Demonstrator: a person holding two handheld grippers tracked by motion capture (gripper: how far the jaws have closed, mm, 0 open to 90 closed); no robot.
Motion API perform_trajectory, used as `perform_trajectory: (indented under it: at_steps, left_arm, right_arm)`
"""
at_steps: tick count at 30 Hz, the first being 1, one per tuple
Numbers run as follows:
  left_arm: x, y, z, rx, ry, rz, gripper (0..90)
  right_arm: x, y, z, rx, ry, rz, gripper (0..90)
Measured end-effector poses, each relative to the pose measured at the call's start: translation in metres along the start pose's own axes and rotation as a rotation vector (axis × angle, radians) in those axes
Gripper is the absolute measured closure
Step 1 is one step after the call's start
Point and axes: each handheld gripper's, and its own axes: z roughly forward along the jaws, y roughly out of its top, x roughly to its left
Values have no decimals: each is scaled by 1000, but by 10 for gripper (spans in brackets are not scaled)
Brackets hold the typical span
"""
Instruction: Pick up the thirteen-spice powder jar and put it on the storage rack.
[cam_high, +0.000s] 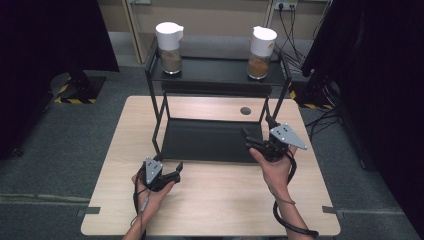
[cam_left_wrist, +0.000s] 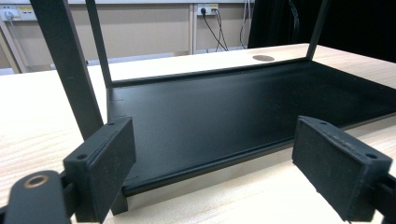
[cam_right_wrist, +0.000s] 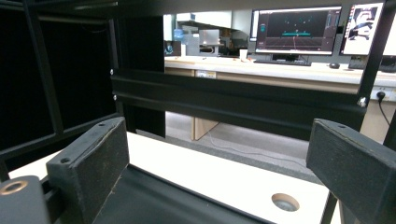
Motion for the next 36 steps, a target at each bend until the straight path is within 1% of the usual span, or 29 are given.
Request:
perform_trajectory:
  at_steps: [9, 15, 21, 24, 30, 36]
  left_arm:
    - [0, 0, 0, -1, 0, 0, 130]
    - [0, 0, 0, 0, 1, 0, 130]
    - [0, 0, 0, -1, 0, -1, 129]
    - [0, 0, 0, -2, 0, -2, 128]
    - [-1, 0, 0, -1, 1, 0, 128]
    - [-1, 0, 0, -3, 0, -2, 128]
  right_arm:
    - [2, -12, -2, 31, 8, 3, 61]
    - [2, -18, -3, 31, 8, 1, 61]
    - [2, -22, -4, 44, 10, 1, 61]
    - [2, -27, -6, 61, 15, 1, 61]
    - [2, -39, -9, 88, 17, 15, 61]
    - [1, -47, -10, 104, 17, 24, 61]
